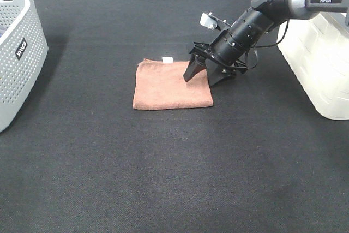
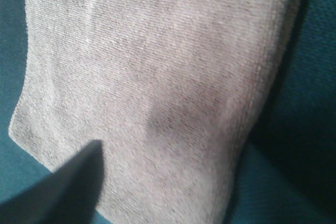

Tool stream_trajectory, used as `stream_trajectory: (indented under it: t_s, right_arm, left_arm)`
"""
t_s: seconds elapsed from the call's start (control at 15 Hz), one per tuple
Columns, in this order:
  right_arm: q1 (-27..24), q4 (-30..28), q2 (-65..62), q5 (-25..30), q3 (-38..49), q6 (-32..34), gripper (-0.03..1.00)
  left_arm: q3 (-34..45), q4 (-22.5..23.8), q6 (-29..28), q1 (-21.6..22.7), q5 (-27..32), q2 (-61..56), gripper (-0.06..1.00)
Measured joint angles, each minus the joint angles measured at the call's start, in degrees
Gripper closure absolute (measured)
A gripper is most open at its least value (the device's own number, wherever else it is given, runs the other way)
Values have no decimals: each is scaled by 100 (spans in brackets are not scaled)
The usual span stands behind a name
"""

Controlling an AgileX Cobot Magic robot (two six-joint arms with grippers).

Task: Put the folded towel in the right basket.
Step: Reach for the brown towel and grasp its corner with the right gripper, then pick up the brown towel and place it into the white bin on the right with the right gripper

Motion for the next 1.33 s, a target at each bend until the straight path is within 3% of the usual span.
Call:
stream_trajectory:
  t_s: [0.07, 0.13, 0.2, 0.33, 0.47, 0.87, 1.33]
  right_arm:
    - [0, 115, 6, -17, 0, -46, 52]
    - [0, 183, 6, -23, 0, -86, 60]
    - [0, 183, 6, -23, 0, -86, 60]
    - [0, 212, 6, -40, 0, -120, 72]
    - [0, 252, 6, -69, 0, -120, 95]
    - [0, 201, -275, -17, 0, -120, 97]
    - [0, -487, -1811, 521, 0, 29, 97]
  left_arm:
    - [0, 0, 0, 0, 0, 0, 7]
    - [0, 0, 0, 0, 0, 0, 7]
    - [0, 0, 0, 0, 0, 0, 7]
    - [0, 0, 0, 0, 0, 0, 7]
    - [0, 0, 0, 0, 0, 0, 7]
    - [0, 0, 0, 0, 0, 0, 7]
    - [0, 0, 0, 0, 0, 0, 7]
